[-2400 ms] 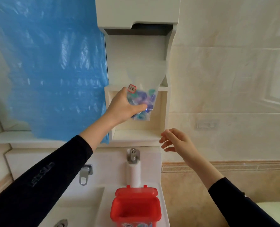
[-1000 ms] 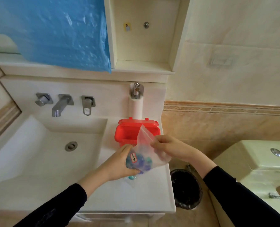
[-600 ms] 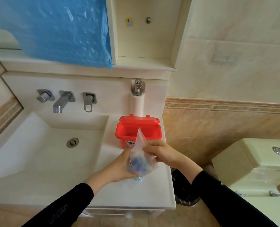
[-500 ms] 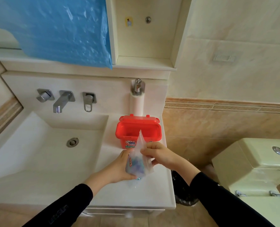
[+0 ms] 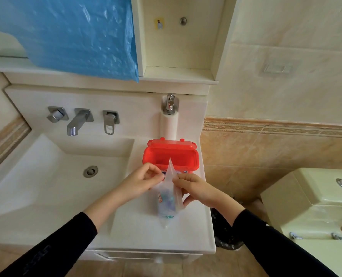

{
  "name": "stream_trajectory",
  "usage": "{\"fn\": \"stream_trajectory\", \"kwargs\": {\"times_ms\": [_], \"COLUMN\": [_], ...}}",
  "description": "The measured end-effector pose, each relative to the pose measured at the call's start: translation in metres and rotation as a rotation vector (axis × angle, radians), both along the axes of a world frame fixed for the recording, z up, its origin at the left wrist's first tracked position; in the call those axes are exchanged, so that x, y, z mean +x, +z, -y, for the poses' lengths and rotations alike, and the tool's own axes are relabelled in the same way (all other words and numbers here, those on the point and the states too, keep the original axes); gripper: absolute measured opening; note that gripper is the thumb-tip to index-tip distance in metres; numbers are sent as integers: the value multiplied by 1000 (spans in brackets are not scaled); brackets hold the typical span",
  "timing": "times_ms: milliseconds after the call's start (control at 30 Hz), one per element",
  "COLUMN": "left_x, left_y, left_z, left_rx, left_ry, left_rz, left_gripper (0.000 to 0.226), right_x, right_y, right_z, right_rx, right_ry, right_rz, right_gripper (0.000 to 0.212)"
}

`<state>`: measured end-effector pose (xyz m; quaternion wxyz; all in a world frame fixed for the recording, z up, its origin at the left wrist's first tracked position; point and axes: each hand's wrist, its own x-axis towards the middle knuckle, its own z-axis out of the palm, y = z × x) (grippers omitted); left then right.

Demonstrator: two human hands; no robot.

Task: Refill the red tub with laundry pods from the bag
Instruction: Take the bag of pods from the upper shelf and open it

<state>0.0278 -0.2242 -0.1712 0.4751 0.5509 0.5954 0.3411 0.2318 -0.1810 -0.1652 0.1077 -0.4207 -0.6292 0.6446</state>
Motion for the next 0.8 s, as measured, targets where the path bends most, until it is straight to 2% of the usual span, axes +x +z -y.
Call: {"fn": "stream_trajectory", "kwargs": {"times_ms": [33,133,233,533,633,800], "left_x": [4,20,32,40,40,39], "left_y": [3,3,-3,-11,-11,-13], "left_z": [0,2,3,3,2,0], "left_rx": [-27,-114,-114,-143,-142,-137], "left_ry": [3,-62,-51,40,54,37], "left_rz": [26,105,162,299,336,341], "left_gripper": [10,19,25,37,39,43], "right_x": [0,-2,-2,0,-1,-1], "right_y": [-1,-5,-9,-24,-27,-31], "right_z": [0,1,4,7,7,7], "right_rx": [-1,-12,-32,-274,-294,-314], "right_ry": [-6,-24,-42,-154,-177,-163], "right_rz": [-12,-62,-118,-268,-288,-341], "right_gripper": [37,42,48,56,50,29]}}
